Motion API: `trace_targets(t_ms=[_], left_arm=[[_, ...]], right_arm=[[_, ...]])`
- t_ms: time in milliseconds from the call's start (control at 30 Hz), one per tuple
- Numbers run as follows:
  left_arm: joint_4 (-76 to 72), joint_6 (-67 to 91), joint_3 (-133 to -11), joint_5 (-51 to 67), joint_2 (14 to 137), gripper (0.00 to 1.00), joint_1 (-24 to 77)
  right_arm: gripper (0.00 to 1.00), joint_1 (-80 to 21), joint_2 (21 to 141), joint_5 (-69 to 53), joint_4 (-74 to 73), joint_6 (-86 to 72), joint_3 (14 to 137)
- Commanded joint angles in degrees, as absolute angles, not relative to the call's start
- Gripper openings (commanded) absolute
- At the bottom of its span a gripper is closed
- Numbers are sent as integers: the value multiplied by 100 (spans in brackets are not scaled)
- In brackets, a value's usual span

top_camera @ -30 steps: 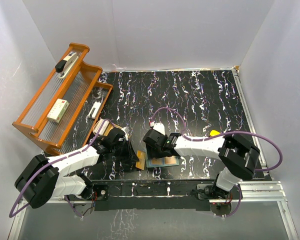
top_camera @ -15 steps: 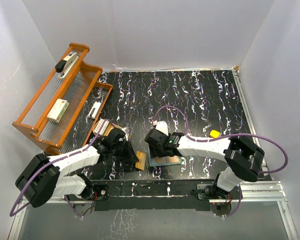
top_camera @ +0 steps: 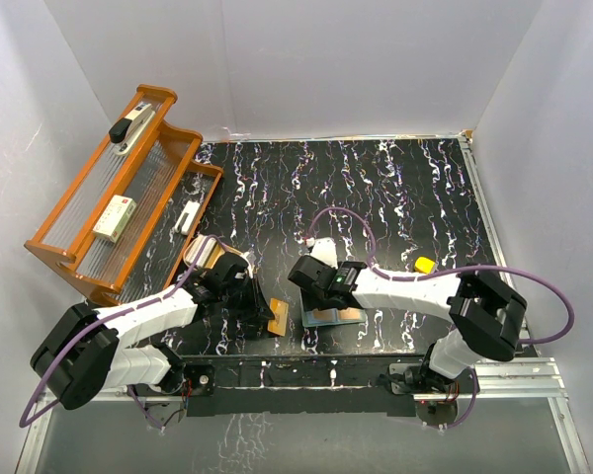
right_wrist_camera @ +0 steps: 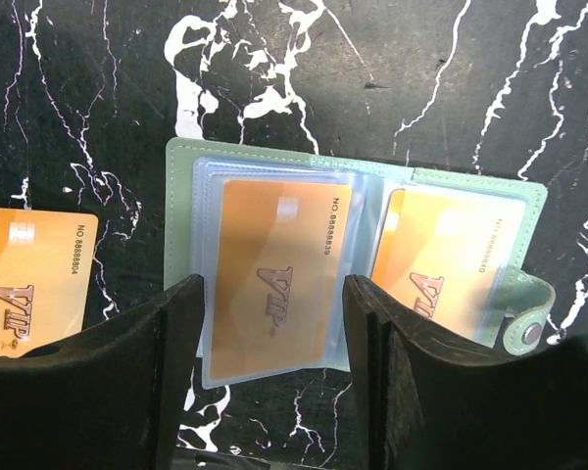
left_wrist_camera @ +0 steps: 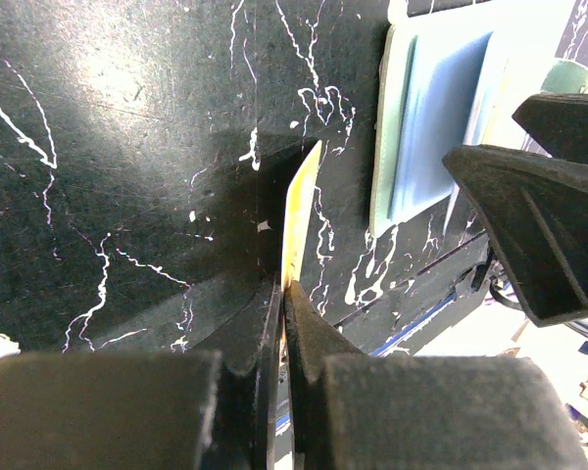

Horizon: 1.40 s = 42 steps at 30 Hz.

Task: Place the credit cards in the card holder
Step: Insert the credit card into the card holder.

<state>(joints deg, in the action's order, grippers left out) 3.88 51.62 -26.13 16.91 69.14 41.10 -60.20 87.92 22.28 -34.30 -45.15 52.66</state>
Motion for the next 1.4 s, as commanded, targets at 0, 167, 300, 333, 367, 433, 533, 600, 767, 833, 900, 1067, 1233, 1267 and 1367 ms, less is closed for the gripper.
trace_targets(t_ms=[0,167,300,333,367,433,533,600,767,833,900,1067,1233,1267,1367], left_arm=[[581,5098,-2614,1582,6955,0,4135],[565,5106,-2619,1582,6957,0,4136],[554,5113,-2625,1604,6967,0,4147],[553,5115,-2628,1608,6962,0,4139],[554,5115,-2621,1608,6950,0,4144],[567,5125,-2632,1601,6928,0,4143],[589,5133,-2652,1604,6878,0,4139],[589,5142,-2662,1608,6844,0,4144],[576,5150,-2707,1624,6806,0,4142],[551,5159,-2716,1637,6812,0,4146],[524,5168,-2720,1664,6814,0,4143],[280,5237,-2676,1800,6752,0,4141],[-104,5371,-2660,1957,6748,0,4150],[-283,5404,-2651,2034,6768,0,4156],[-682,5522,-2591,2255,6839,0,4163]], right_arm=[[55,-5985,8443,2602,-3619,-4539,5536],[55,-5985,8296,2771,-3814,-4560,5564],[54,-5985,8232,2931,-3985,-4593,5572],[54,-5985,8215,2969,-4039,-4610,5580],[54,-5985,8198,3006,-4103,-4641,5575],[53,-5985,8138,3074,-4214,-4687,5565],[52,-5985,7998,3205,-4377,-4747,5534],[52,-5985,7853,3300,-4478,-4784,5501],[51,-5940,7555,3464,-4697,-4843,5382],[51,-5869,7460,3478,-4704,-4836,5299],[51,-5754,7394,3458,-4673,-4798,5187],[49,-5564,7274,3094,-4337,-4499,5004],[48,-5562,7187,1938,-3243,-4151,4826],[47,-5562,7212,1774,-3060,-4163,4771],[40,-5563,7365,1611,-2750,-4195,4669]])
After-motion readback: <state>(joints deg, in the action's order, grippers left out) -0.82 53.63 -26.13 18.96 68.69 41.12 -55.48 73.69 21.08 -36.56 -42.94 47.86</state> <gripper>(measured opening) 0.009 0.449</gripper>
